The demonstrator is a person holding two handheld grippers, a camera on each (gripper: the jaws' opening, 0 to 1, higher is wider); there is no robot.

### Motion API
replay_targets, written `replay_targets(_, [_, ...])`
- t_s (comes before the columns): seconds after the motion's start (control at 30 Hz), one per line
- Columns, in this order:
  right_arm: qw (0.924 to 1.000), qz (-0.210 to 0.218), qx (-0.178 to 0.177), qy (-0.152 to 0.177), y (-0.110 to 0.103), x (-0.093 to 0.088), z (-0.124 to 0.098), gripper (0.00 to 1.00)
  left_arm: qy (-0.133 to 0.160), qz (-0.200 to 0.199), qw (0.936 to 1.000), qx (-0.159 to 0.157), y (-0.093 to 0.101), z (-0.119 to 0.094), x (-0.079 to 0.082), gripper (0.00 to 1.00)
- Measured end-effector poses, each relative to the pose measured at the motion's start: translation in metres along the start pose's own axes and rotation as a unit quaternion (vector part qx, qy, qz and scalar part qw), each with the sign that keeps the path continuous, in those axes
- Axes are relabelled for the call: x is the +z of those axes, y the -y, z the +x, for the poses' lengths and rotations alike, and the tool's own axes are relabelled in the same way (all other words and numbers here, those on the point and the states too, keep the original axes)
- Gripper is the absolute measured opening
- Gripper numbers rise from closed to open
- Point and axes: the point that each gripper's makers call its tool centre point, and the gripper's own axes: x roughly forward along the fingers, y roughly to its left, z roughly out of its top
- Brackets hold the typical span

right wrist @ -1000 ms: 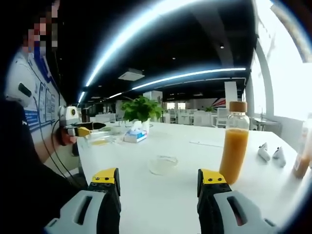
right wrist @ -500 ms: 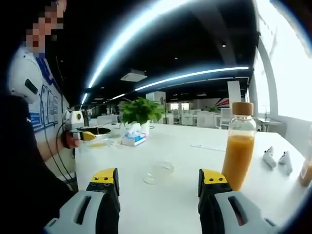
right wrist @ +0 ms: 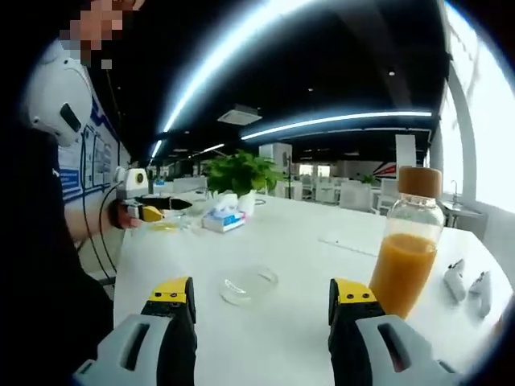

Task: Open the Petri dish lid, place the lid on the table, pour the liquid culture medium into the Petri dish, pick up the Petri dish lid from the table, and close the Petri dish

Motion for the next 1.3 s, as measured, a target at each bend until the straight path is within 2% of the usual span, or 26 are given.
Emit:
replay_targets(0.13, [1.0000, 0.003, 0.001, -0.008, 0.008, -0.008, 0.003, 0.62, -0.015, 0.008, 0.9999, -0.002, -0.002, 0.010, -0.010, 0.53])
replay_targets(0.3, [0.9998, 0.020, 0.010, -0.003, 0.005, -0.009, 0.008, 0.62, -0.029, 0.008, 0.9993, -0.022, -0.002, 0.022, -0.018, 0.54])
replay_targets(0.63, [0.9998, 0.013, 0.011, -0.009, 0.006, -0.019, 0.024, 0.63, -0.033, 0.010, 0.9978, -0.057, -0.010, 0.039, -0.031, 0.54])
replay_targets(0.73, [0.9996, 0.008, 0.015, -0.021, 0.006, -0.027, 0.032, 0.63, -0.033, 0.008, 0.9973, -0.065, -0.010, 0.042, -0.035, 0.54])
replay_targets(0.87, [0.9994, 0.005, 0.020, -0.026, 0.007, -0.030, 0.037, 0.64, -0.036, 0.009, 0.9970, -0.068, -0.014, 0.045, -0.042, 0.54])
replay_targets(1.13, [0.9991, 0.002, 0.032, -0.029, 0.006, -0.033, 0.046, 0.64, -0.034, 0.005, 0.9969, -0.070, -0.020, 0.047, -0.045, 0.54])
replay_targets(1.3, [0.9986, 0.001, 0.043, -0.031, 0.003, -0.034, 0.054, 0.64, -0.042, 0.009, 0.9960, -0.078, -0.018, 0.053, -0.051, 0.54])
